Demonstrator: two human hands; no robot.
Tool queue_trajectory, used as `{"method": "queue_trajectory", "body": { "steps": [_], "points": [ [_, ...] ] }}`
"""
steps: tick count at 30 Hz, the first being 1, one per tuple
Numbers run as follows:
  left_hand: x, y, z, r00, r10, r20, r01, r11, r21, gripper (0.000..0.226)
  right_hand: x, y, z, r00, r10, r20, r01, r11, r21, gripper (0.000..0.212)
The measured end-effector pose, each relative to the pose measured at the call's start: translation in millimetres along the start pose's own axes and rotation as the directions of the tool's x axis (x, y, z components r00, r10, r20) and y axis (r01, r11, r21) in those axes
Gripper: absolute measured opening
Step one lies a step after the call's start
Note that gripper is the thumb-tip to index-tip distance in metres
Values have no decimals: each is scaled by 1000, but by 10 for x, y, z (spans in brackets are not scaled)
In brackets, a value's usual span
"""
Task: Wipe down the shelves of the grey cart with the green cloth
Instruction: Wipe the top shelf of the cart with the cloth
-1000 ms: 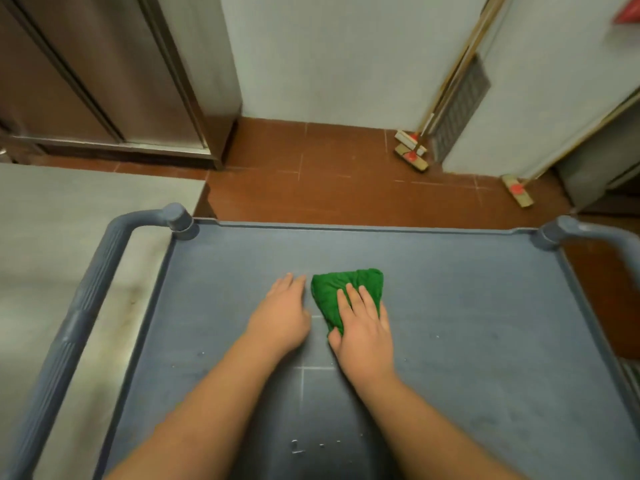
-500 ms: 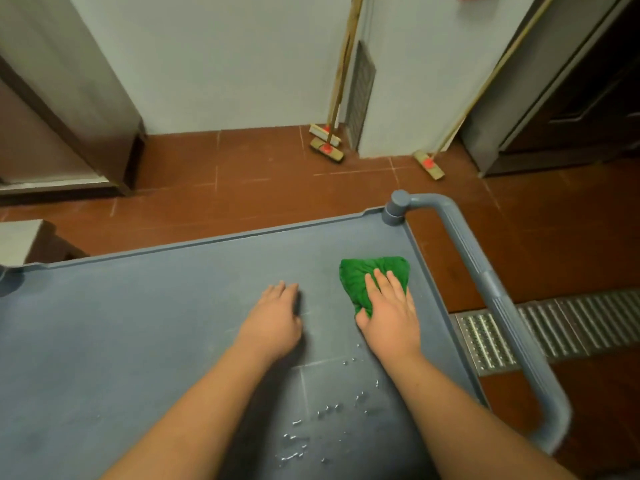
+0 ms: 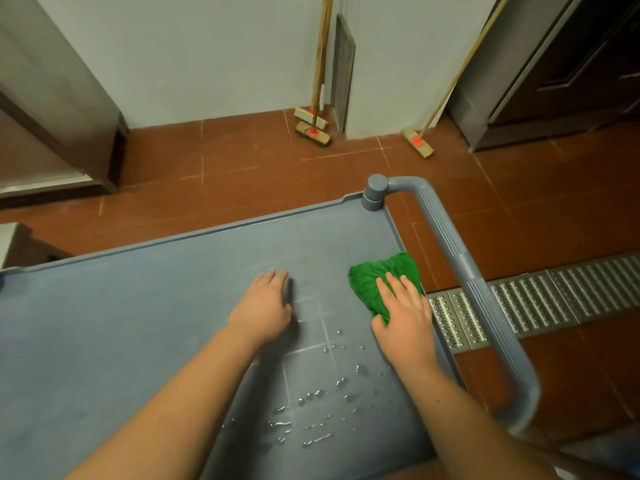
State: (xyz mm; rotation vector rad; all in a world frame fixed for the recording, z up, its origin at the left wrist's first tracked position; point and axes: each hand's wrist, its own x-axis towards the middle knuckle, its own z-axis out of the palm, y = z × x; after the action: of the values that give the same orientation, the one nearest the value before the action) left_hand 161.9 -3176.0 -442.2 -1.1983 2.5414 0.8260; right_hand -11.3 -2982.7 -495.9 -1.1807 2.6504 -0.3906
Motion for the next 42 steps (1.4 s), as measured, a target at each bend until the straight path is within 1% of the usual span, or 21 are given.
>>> {"method": "queue_trajectory", "body": {
  "steps": [2, 4, 7, 10, 14, 22, 25, 30, 36, 42],
  "points": [
    [-28, -27, -4, 1000, -8, 3, 8, 1000, -4, 67, -22, 17, 9, 1000, 12, -10, -11, 1000, 15, 71],
    [-74, -90, -15, 1000, -22, 2, 22, 1000, -14, 67, 36, -20, -23, 999, 32, -27, -32, 999, -16, 72],
    [-158, -242, -41, 999, -44, 2, 45, 999, -12, 65, 125, -129, -37, 999, 42, -10, -43, 997, -70, 79],
    [-267, -409, -86, 998, -70, -10, 69, 997, -14, 64, 105, -268, 61, 999, 33, -33, -35, 997, -68, 78],
    [-381, -636, -139, 996, -77, -43, 76, 997, -32, 62, -6, -507, 196, 997, 45, -67, -48, 998, -39, 77],
    [-658, -1273, -241, 994, -67, -80, 62, 996, -69, 60, -269, -1195, 507, 998, 28, -64, -31, 999, -43, 81],
    [-796, -1635, -309, 991, -80, -104, 71, 994, -86, 59, -413, -1614, 685, 999, -23, -48, 22, 999, -34, 82],
    [-1134, -2347, -457, 982, -137, -128, 121, 985, -121, 61, -769, -2596, 1059, 989, -145, -3, 145, 989, -11, 83],
    [-1701, -3285, -715, 954, -246, -168, 220, 962, -162, 60, -1093, -3669, 1443, 984, -169, 57, 169, 986, 0, 84],
    [-2306, -4131, -903, 921, -326, -214, 281, 935, -215, 60, -1374, -4503, 1722, 980, -189, 65, 189, 982, 4, 83]
  ]
}}
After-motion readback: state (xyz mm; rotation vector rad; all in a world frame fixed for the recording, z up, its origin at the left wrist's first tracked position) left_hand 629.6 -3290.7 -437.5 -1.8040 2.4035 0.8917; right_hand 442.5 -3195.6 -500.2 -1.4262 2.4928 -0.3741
